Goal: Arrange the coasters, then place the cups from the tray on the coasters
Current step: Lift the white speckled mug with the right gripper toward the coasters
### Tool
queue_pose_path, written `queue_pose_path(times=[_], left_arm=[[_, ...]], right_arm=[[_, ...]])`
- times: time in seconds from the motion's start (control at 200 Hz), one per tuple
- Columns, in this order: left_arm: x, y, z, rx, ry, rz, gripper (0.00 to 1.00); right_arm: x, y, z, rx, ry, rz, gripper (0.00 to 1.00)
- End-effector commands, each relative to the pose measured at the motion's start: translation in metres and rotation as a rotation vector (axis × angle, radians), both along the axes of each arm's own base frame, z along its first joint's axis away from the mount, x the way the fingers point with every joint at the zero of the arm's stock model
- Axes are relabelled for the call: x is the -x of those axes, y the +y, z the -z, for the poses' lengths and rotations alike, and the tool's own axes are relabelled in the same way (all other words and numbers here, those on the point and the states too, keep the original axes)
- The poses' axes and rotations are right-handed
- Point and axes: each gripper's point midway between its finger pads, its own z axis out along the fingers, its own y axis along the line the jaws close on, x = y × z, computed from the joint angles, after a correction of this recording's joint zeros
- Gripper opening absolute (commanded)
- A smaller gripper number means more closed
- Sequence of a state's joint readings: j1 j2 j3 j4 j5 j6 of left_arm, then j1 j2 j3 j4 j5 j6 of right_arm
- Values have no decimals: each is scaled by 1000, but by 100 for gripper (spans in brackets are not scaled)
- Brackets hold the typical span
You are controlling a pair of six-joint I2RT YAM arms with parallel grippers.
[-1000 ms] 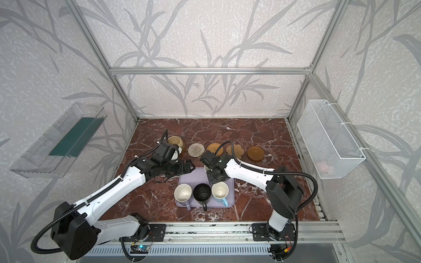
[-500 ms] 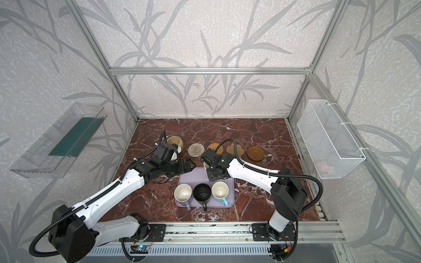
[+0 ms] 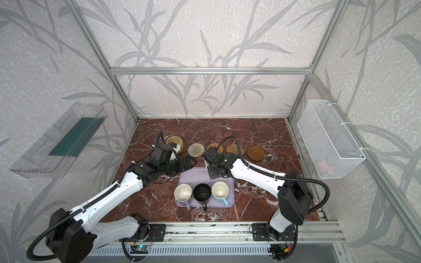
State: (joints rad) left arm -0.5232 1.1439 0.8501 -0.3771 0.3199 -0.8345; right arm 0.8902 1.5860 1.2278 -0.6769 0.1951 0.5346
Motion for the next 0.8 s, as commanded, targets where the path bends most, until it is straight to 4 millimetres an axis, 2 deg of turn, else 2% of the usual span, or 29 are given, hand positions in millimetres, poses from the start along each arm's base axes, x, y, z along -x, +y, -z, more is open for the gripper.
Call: queue_pose_path(times=[0.0,0.185,0.43,0.44,0.46,0.605,0.795], left_arm=[[-14,-1,-36,57,-96,-37,99],[-25,4,-46,47,-109,-44,99],[-49,34,-63,93,-132,-108,98],[-49,35,-63,91,-132,-109,98],[-51,37,-63,86,-132,-108,99],[-58,50,-62,29,-122,-116,99],[-71,59,-57,42,-112,-147,98]], right_arm=[[-31,14,-62,-131,-188,61,0],[-46,26,-77,-136,-222,70,0],[-66,44,-85,-123,-238,92,0],[-68,46,-78,-109,-228,92,0],[-71,49,-76,-104,-225,92,0],[-86,61,-72,-86,-224,107,0],[-104,79,-67,-74,-218,117,0]])
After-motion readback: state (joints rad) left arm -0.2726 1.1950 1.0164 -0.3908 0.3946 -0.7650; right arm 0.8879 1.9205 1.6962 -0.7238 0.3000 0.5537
